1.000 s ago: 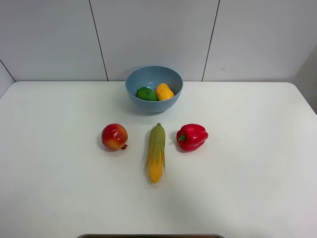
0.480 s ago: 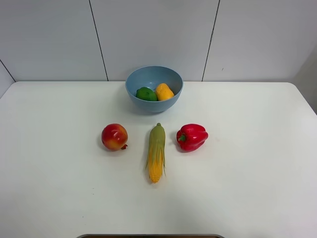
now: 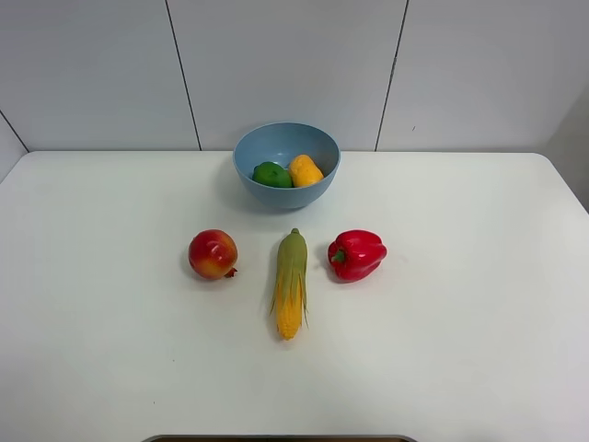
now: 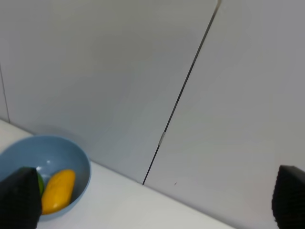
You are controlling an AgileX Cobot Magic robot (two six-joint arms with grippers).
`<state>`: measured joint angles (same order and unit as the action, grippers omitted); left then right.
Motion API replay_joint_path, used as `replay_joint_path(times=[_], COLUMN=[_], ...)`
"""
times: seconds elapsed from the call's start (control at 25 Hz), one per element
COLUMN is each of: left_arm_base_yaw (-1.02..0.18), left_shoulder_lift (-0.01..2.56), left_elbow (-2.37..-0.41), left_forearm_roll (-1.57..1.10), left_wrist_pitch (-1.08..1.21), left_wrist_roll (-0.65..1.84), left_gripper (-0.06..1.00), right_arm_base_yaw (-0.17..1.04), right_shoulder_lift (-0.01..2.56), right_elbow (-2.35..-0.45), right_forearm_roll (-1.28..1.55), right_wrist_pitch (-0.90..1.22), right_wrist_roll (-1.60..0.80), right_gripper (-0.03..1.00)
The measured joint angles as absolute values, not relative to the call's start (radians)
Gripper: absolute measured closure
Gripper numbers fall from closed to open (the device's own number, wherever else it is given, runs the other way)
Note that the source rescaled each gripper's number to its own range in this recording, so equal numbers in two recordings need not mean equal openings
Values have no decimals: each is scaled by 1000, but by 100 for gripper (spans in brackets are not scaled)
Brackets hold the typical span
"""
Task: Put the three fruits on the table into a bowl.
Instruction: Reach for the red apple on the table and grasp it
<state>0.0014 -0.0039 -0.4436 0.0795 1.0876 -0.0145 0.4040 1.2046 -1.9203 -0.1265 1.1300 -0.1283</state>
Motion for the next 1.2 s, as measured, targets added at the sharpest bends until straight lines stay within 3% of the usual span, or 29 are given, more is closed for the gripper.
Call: replay_joint_path(times=[0.48, 0.6, 0.88, 1.2], left_arm_base_yaw=[1, 1, 1, 1], left_shoulder_lift=[-4, -4, -4, -4], left_elbow=[-444, -444, -444, -444], left_forearm_roll=[79, 79, 79, 79], left_wrist_pitch=[1088, 1088, 1088, 1088], left_wrist_roll=[-15, -15, -15, -15], left_gripper=[94, 94, 94, 94], right_arm_base_yaw=[404, 381, 186, 161], right_shoulder_lift=[897, 803, 595, 306], right_elbow=[-1762, -1671, -1435, -1094], right_forearm_roll=[-125, -125, -124, -122], right_wrist_pitch=[1127, 1127, 1127, 1119], right_wrist_roll=[-132, -132, -137, -71], right_gripper=[-3, -3, -3, -3])
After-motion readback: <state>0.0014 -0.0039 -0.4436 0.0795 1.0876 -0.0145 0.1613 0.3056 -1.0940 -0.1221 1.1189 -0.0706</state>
